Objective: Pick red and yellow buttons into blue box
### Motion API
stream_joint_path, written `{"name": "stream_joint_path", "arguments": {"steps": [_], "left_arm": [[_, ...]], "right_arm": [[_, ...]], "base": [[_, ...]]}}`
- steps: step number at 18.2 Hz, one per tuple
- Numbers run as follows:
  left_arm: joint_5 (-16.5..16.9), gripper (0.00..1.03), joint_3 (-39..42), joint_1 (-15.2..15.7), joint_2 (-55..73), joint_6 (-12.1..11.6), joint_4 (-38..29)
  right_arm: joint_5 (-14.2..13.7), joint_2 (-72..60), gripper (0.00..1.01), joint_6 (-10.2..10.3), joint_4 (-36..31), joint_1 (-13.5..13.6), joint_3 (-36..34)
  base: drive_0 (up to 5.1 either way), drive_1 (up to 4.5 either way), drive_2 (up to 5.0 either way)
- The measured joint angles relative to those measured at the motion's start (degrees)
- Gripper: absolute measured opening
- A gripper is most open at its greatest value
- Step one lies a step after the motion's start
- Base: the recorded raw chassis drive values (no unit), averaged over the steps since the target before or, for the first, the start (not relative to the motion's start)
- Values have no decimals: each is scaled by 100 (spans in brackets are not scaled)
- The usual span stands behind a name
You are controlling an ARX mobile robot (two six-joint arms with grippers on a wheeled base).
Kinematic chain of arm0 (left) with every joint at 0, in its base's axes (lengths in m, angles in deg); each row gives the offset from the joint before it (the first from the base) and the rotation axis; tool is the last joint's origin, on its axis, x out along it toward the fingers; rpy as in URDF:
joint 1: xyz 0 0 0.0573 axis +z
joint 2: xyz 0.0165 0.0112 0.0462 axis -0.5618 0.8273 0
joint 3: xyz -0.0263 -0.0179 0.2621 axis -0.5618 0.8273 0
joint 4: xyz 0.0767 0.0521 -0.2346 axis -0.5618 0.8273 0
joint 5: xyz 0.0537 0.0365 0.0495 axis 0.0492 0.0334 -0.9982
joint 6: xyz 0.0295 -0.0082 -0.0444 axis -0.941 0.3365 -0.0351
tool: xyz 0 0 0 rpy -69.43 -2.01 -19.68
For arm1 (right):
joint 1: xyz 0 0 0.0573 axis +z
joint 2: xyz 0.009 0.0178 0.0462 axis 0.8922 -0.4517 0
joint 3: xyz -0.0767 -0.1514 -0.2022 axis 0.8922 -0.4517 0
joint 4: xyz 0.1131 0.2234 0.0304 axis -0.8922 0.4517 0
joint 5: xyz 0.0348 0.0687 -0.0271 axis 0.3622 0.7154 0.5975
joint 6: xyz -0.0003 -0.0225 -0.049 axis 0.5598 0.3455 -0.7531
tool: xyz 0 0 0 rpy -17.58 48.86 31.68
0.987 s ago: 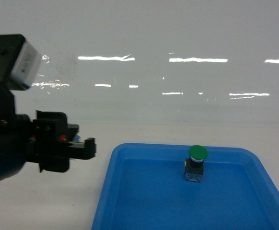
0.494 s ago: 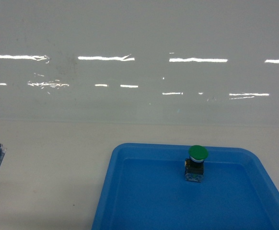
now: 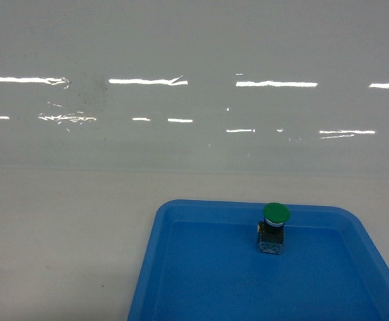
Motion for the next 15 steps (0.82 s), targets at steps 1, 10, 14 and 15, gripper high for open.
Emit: {"name": "stream_joint_path", "arguments": {"steps": [1, 10, 14, 15], "left_arm": [[-2, 31, 0, 0, 0, 0, 0], [-7, 31, 0, 2, 0, 0, -4], [-7, 31, 0, 2, 4, 0, 9], [-7, 31, 0, 2, -9, 0, -9]], "right_arm": [[0, 0, 26, 0, 0, 0, 0], [-4, -2, 26, -2, 0, 0, 0], [-2, 0, 26, -2, 0, 0, 0], [-4, 2, 26, 0, 0, 0, 0]], "base": [[0, 0, 0], [0, 0, 0], [0, 0, 0], [0, 0, 0]]}}
